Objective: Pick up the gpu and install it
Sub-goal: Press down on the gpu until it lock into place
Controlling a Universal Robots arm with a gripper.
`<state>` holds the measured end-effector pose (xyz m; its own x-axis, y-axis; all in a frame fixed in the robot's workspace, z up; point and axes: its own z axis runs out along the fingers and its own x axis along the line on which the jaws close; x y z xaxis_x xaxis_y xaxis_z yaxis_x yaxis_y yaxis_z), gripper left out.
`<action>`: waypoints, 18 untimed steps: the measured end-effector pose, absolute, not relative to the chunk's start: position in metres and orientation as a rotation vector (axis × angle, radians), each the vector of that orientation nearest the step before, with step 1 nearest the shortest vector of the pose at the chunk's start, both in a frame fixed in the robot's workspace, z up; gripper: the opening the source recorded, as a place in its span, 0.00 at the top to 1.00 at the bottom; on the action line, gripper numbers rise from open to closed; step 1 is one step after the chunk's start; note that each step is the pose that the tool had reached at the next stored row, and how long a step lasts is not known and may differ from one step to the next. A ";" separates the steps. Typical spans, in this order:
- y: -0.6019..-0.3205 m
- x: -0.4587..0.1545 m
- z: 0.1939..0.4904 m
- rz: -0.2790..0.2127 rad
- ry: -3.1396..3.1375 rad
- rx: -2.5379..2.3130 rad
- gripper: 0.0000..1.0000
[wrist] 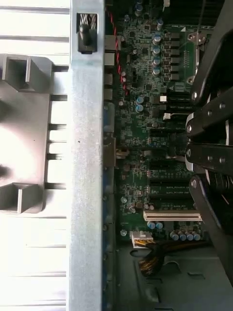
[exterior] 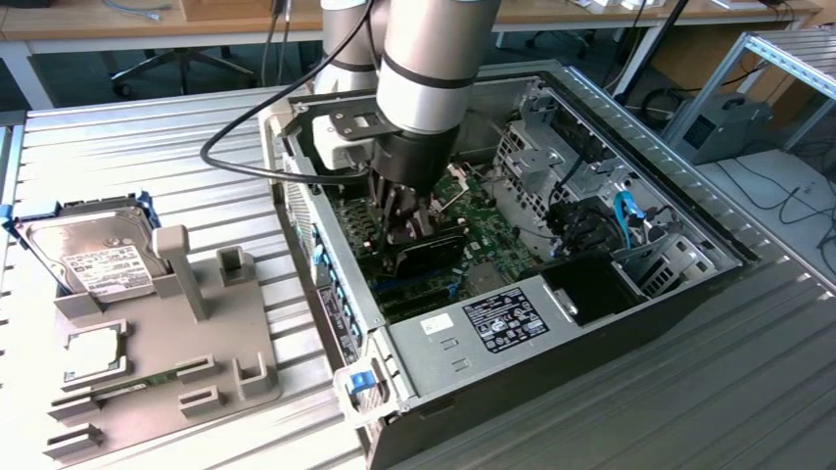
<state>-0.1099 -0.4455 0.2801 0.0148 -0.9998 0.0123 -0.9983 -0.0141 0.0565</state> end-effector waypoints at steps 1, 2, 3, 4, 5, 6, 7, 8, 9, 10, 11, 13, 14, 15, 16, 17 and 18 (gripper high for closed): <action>-0.446 -0.110 0.279 -0.048 -2.171 2.202 0.89; -0.446 -0.111 0.278 -0.048 -2.171 2.202 0.89; -0.446 -0.111 0.277 -0.048 -2.171 2.202 0.89; -0.446 -0.111 0.277 -0.048 -2.170 2.202 0.89; -0.446 -0.112 0.276 -0.048 -2.170 2.202 0.89; -0.446 -0.112 0.275 -0.048 -2.170 2.202 0.89; -0.446 -0.112 0.274 -0.047 -2.170 2.202 0.89; -0.446 -0.112 0.273 -0.048 -2.170 2.202 0.89; -0.446 -0.112 0.271 -0.048 -2.171 2.203 0.89; -0.446 -0.112 0.270 -0.048 -2.171 2.202 0.89; -0.446 -0.112 0.270 -0.047 -2.170 2.202 0.89; -0.446 -0.112 0.269 -0.048 -2.170 2.202 0.89; -0.446 -0.112 0.269 -0.048 -2.171 2.202 0.89; -0.446 -0.112 0.270 -0.048 -2.171 2.203 0.89; -0.446 -0.112 0.272 -0.048 -2.172 2.203 0.89; -0.446 -0.112 0.275 -0.047 -2.172 2.203 0.89; -0.446 -0.112 0.279 -0.047 -2.171 2.202 0.89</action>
